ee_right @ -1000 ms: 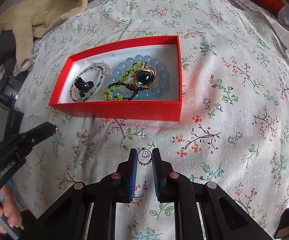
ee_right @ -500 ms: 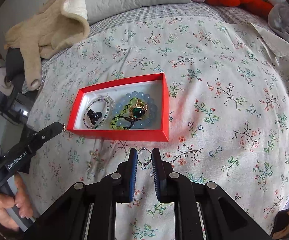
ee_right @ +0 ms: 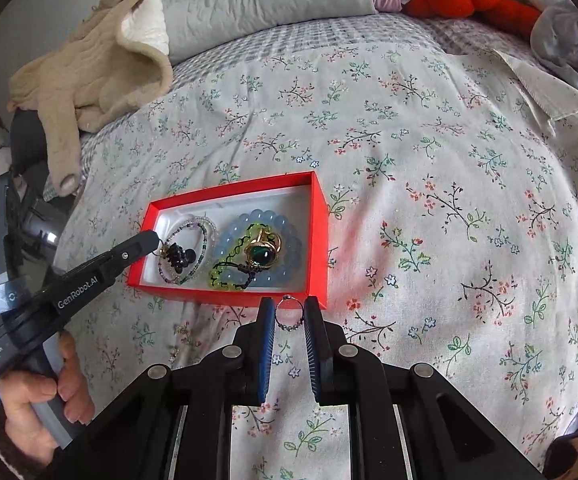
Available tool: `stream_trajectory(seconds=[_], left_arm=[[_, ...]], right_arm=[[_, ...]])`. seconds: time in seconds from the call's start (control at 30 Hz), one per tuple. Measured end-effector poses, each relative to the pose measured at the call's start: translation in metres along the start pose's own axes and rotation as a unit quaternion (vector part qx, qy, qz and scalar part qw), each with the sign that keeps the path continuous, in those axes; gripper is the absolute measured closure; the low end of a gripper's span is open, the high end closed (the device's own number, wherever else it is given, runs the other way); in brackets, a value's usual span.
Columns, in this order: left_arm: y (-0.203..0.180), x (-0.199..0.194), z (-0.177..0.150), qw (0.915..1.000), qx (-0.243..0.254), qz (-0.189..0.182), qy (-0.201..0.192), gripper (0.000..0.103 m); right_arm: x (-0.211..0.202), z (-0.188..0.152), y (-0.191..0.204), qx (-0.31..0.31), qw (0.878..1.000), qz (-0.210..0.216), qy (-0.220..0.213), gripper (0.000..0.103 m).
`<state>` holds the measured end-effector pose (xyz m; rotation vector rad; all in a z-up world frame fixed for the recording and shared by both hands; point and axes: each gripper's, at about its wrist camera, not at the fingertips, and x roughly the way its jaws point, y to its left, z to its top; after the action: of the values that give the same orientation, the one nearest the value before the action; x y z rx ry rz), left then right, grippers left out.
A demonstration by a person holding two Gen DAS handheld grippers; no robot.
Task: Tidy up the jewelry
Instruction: 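Drop the gold earring into the box with left gripper while right grasps the silver ring, then lower the silver ring into the red box and open the right gripper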
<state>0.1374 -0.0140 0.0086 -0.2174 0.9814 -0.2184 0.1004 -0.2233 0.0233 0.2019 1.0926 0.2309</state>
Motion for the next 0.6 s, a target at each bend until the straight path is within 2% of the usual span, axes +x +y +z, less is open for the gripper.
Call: stream_trajectory(seconds=[0.27, 0.33, 0.4, 0.6], left_arm=[[-0.002, -0.003, 0.002, 1.0, -0.007, 0.002, -0.005, 0.1], [-0.002, -0.008, 0.003, 1.0, -0.004, 0.008, -0.004, 0.095], [-0.001, -0.013, 0.001, 0.9998, 0.002, 0.017, -0.005, 0.084], [0.006, -0.027, -0.006, 0.9985, 0.018, 0.051, 0.005, 0.071]], right_arm=[[0.001, 0.001, -0.005, 0.004, 1.0, -0.002, 0.0, 0.088], [0.001, 0.002, -0.004, 0.004, 1.0, -0.002, -0.003, 0.088], [0.001, 0.003, -0.004, 0.003, 1.0, -0.002, -0.006, 0.088], [0.003, 0.013, 0.0, -0.004, 1.0, 0.001, -0.022, 0.088]])
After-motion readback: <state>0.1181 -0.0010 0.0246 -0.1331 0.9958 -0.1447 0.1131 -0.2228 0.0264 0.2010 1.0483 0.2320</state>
